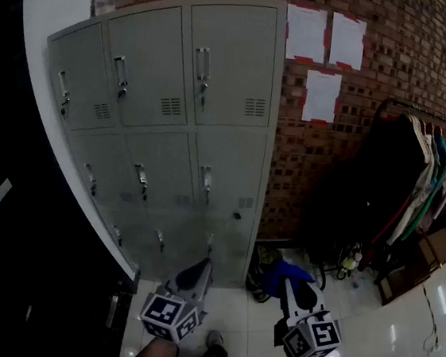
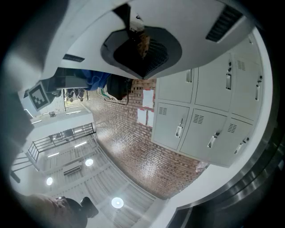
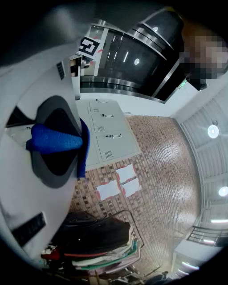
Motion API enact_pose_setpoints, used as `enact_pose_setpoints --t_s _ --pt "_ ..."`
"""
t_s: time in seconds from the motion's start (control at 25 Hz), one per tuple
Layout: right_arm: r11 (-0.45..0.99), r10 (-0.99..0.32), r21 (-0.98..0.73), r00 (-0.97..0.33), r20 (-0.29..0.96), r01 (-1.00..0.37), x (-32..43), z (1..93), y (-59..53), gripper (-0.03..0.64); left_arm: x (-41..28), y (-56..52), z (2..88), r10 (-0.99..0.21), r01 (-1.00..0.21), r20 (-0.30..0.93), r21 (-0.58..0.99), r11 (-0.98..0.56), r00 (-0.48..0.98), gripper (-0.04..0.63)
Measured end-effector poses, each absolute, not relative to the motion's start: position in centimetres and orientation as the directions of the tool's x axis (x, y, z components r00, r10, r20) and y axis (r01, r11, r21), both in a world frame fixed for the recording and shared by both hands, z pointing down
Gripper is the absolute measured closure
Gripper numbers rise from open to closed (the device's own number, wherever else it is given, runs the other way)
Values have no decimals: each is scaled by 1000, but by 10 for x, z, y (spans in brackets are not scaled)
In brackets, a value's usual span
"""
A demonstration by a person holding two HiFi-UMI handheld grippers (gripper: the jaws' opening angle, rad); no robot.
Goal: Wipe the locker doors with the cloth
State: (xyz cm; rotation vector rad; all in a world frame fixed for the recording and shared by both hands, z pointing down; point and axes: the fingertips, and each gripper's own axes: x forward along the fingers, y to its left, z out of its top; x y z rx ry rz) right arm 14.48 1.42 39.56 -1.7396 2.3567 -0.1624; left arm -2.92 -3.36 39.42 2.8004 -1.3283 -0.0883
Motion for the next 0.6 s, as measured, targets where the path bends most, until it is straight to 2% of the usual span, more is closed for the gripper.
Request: enact_pose_setpoints --t_s 0.32,0.6 --pt "300 -950 -205 -273 -150 -932 135 362 -182 518 -35 -208 357 -773 -773 -54 15 -634 633 595" --pt "275 -949 -116 -250 -190 -954 147 310 -352 518 -19 -310 357 -778 -778 -32 35 -628 627 595"
